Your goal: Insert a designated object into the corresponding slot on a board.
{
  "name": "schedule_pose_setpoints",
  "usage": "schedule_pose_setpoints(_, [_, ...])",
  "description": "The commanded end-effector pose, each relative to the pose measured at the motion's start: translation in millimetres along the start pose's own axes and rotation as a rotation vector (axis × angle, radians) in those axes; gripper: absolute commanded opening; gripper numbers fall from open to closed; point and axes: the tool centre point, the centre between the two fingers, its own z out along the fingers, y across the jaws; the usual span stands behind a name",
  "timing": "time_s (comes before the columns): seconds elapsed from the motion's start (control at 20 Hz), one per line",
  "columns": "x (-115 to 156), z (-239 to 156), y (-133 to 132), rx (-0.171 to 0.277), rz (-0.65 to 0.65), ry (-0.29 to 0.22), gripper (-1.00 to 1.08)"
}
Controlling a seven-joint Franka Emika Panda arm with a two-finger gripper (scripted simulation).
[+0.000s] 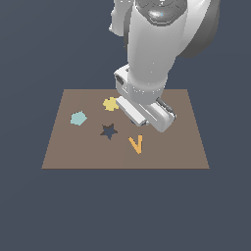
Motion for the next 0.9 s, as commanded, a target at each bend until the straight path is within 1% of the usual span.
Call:
schedule_pose_setpoints(0.0, [0.0,0.0,0.0,0.000,0.000,0.000,-1.00])
schedule_pose_setpoints(0.35, [0.3,9.8,-0.8,0.001,0.004,0.000,-1.00])
schedule_pose_setpoints(0.4, [0.3,9.8,-0.8,0.001,0.004,0.000,1.00])
schedule_pose_setpoints(0.85, [0.3,9.8,-0.8,0.001,0.004,0.000,1.00])
